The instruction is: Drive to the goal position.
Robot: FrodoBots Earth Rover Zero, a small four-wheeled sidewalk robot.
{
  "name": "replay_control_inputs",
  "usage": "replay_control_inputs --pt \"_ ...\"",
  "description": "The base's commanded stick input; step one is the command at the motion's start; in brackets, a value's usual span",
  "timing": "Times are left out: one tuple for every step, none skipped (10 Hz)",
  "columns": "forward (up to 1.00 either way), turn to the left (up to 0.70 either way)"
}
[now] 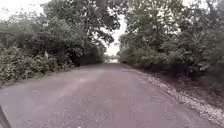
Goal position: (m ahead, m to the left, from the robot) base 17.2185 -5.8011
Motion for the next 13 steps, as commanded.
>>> replay_control_inputs --pt "0.06 0.01" --pt "0.06 0.01" --pt "0.06 0.01" --pt "0.06 0.01" --pt "0.06 0.01" --pt "0.06 0.01" --pt "0.06 0.01" --pt "0.06 0.01" --pt "0.06 0.01" --pt "0.06 0.01" --pt "0.06 0.01" --pt "0.06 0.01" --pt "0.06 0.01"
